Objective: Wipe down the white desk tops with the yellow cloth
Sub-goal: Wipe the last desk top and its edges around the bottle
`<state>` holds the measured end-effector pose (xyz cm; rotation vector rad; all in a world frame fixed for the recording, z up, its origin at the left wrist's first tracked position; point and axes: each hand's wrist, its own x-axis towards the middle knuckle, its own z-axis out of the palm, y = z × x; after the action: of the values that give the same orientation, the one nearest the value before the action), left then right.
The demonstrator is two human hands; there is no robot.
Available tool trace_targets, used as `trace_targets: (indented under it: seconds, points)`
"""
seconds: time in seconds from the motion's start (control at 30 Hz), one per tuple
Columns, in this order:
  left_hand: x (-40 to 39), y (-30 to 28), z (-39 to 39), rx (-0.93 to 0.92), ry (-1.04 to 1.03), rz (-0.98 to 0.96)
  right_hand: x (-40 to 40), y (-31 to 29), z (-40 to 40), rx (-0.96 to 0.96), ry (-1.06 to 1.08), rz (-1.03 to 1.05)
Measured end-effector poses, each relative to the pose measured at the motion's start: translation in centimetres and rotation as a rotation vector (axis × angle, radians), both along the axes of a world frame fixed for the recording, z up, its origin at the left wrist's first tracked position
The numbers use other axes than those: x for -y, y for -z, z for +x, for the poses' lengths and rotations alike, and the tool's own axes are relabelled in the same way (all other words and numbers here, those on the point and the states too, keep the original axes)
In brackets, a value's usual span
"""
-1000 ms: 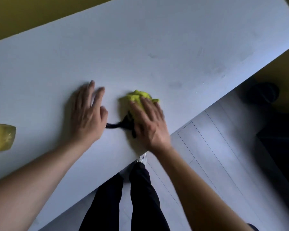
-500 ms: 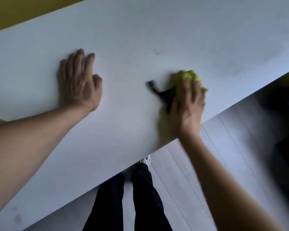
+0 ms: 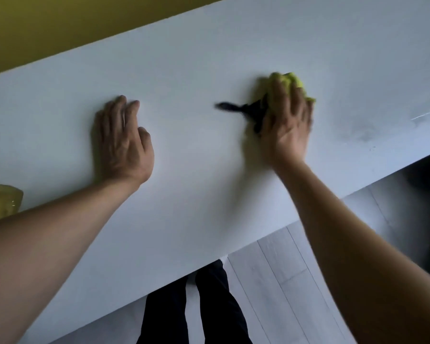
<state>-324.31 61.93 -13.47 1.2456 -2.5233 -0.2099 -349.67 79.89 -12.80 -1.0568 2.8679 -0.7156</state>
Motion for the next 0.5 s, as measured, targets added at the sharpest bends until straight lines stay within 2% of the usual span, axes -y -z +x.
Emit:
trace_targets:
  seconds: [0.07, 0.13, 0.33, 0.4, 0.5]
  points:
    - [0.1, 0.0, 0.0, 0.012, -0.006, -0.003, 0.8, -0.3, -0.8, 0.007, 0.117, -0.001]
    - [0.0, 0.0, 0.1, 0.021, -0.004, -0.006, 1.8, -0.3, 1.3, 0.026, 0.131, 0.002]
    - [0.3, 0.5, 0.4, -0.040, -0.045, 0.006, 8.1, -0.6, 15.5, 0.067, -0.411, -0.077]
    - [0.5, 0.4, 0.4, -0.068, -0.112, 0.006, 9.2, -0.9, 16.6, 0.071, -0.478, -0.085]
    - [0.1, 0.3, 0.1, -0.079, -0.129, -0.016, 8.8, -0.2, 13.2, 0.035, -0.539, -0.078]
